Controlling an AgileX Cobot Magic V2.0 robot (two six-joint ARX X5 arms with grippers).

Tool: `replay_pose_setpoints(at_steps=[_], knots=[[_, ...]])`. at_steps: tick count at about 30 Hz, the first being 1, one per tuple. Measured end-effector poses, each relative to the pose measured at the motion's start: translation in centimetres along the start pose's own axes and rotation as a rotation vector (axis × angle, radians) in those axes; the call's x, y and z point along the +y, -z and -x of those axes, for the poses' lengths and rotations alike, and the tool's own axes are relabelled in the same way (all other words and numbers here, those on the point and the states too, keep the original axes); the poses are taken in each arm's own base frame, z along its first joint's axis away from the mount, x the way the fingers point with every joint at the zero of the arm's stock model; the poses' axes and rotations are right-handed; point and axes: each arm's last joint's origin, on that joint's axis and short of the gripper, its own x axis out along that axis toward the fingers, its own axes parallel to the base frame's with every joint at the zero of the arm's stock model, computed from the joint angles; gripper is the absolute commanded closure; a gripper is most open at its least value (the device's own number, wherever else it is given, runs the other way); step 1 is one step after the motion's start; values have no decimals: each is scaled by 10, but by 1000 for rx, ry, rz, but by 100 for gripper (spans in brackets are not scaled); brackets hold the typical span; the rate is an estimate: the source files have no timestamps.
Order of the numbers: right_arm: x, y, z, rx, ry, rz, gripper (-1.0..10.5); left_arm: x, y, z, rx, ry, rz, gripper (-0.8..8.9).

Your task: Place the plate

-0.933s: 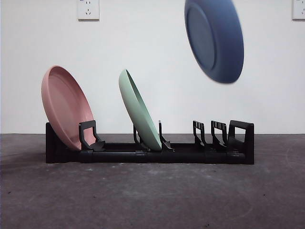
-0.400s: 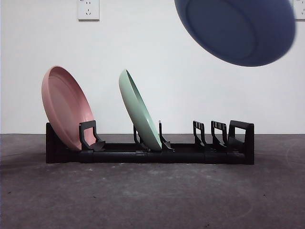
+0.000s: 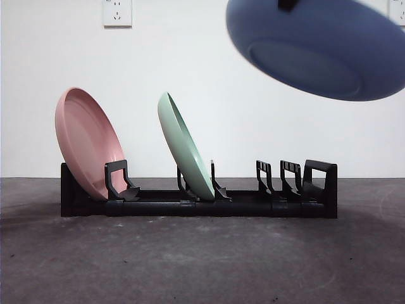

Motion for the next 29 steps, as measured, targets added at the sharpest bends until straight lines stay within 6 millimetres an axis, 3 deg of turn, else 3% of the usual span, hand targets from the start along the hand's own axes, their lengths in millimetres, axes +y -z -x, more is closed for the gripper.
replay_pose_setpoints(at_steps=[11,19,29], knots=[[60,33,-41,-38,-15,132,935,0,0,0,0,0,0,469],[73,43,-65,9,-49,94,935,0,0,0,0,0,0,469],[98,43,-112,136,-75,132,935,0,0,0,0,0,0,469]])
